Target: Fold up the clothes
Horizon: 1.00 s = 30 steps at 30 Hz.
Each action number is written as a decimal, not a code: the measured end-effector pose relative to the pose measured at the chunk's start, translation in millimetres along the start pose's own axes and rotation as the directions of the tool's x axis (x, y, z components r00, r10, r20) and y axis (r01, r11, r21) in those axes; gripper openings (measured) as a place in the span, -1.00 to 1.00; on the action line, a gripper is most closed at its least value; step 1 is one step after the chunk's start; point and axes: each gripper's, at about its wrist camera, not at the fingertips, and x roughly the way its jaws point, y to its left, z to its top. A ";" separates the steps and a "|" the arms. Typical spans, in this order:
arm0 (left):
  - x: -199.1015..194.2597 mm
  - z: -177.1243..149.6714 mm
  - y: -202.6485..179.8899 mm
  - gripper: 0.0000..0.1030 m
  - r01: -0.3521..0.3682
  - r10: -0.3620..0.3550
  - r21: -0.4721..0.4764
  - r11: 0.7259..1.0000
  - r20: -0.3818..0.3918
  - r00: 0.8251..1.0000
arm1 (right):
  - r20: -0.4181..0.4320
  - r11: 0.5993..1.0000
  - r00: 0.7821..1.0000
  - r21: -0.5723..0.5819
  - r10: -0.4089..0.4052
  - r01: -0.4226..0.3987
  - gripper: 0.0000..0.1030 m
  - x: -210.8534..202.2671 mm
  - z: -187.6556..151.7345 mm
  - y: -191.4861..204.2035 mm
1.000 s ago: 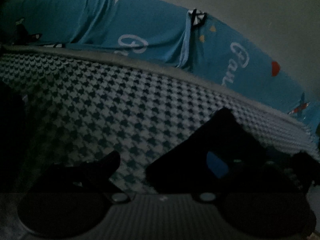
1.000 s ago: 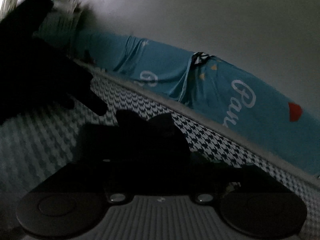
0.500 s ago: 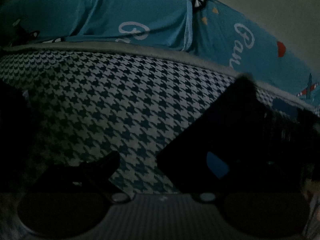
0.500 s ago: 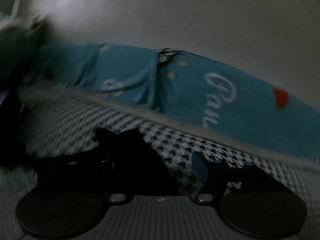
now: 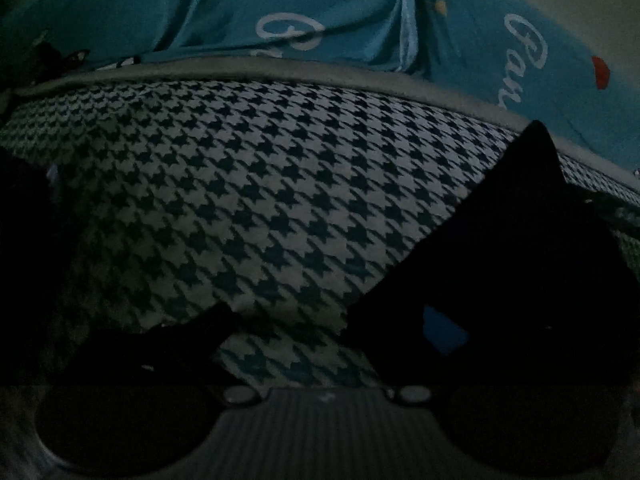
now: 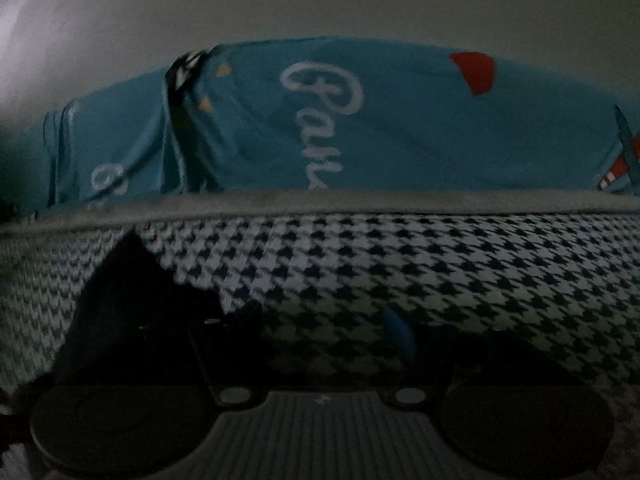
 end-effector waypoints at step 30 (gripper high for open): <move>-11.2 6.7 -6.8 0.99 0.003 -0.003 -0.009 1.000 0.002 1.000 | -0.044 0.941 0.945 -0.083 0.324 -0.327 -0.54 -2.7 -1.9 41.6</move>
